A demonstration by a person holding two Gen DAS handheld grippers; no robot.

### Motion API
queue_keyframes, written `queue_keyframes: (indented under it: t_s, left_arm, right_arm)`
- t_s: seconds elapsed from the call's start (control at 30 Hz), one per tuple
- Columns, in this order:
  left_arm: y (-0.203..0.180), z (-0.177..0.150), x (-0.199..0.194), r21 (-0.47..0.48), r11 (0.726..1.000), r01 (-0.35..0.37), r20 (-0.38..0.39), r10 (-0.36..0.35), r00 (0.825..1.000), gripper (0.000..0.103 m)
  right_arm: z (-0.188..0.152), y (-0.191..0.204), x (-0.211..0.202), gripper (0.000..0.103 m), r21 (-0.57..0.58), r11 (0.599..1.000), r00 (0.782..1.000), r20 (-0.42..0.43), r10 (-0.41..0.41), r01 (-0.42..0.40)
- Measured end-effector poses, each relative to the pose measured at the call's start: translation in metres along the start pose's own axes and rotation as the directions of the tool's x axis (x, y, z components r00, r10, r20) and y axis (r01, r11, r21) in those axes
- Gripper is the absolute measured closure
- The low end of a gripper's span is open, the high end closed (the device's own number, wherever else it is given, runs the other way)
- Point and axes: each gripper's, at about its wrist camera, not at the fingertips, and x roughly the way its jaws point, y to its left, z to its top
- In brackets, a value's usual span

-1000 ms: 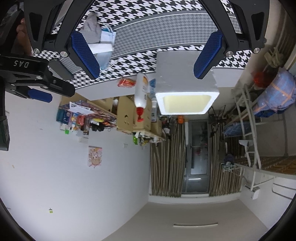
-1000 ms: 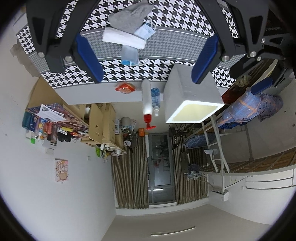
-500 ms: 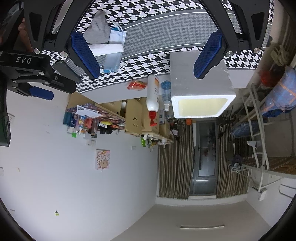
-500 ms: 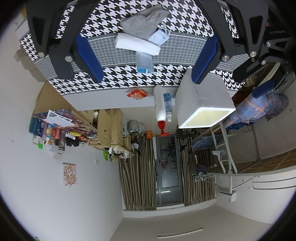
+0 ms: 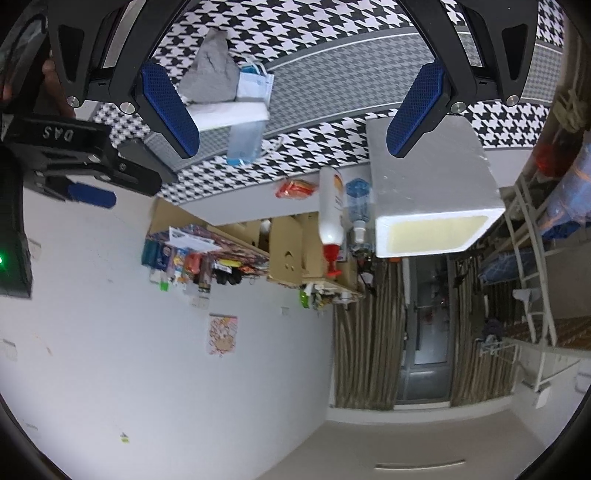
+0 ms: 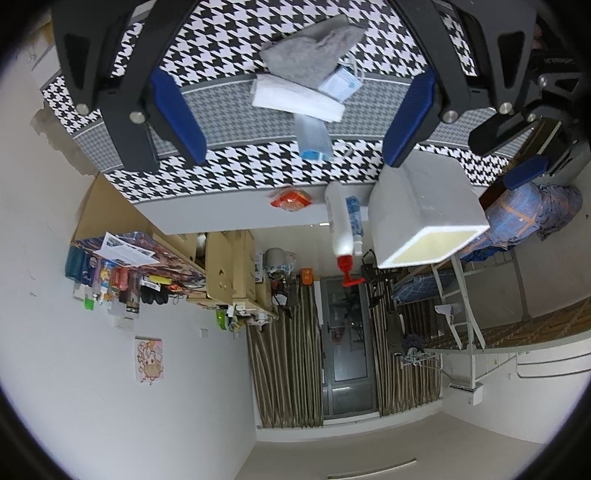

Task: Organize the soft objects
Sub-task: 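Move both open tools back toward the white towel and grey sock, then lower the right tool onto the white towel and close it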

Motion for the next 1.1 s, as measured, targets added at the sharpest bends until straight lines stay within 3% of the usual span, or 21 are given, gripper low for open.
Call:
queue_keyframes:
  t_s: [0.33,0.53,1.1]
  left_arm:
    - [-0.012,-0.015,0.014,0.017,0.999,0.039,-0.047,-0.039,0.998,0.001]
    - [-0.013,-0.021,0.025,0.02,1.0,0.011,-0.067,-0.01,0.998,0.001]
    - [-0.016,-0.033,0.062,0.005,1.0,0.019,-0.176,-0.018,0.984,0.001]
  right_arm:
    - [-0.01,-0.015,0.01,0.005,0.044,0.999,1.0,-0.027,-0.009,0.01]
    - [-0.013,-0.017,0.014,0.005,0.04,0.999,0.999,-0.04,-0.01,0.012]
    - [-0.027,-0.029,0.047,0.005,0.04,0.999,0.99,-0.138,-0.009,0.014]
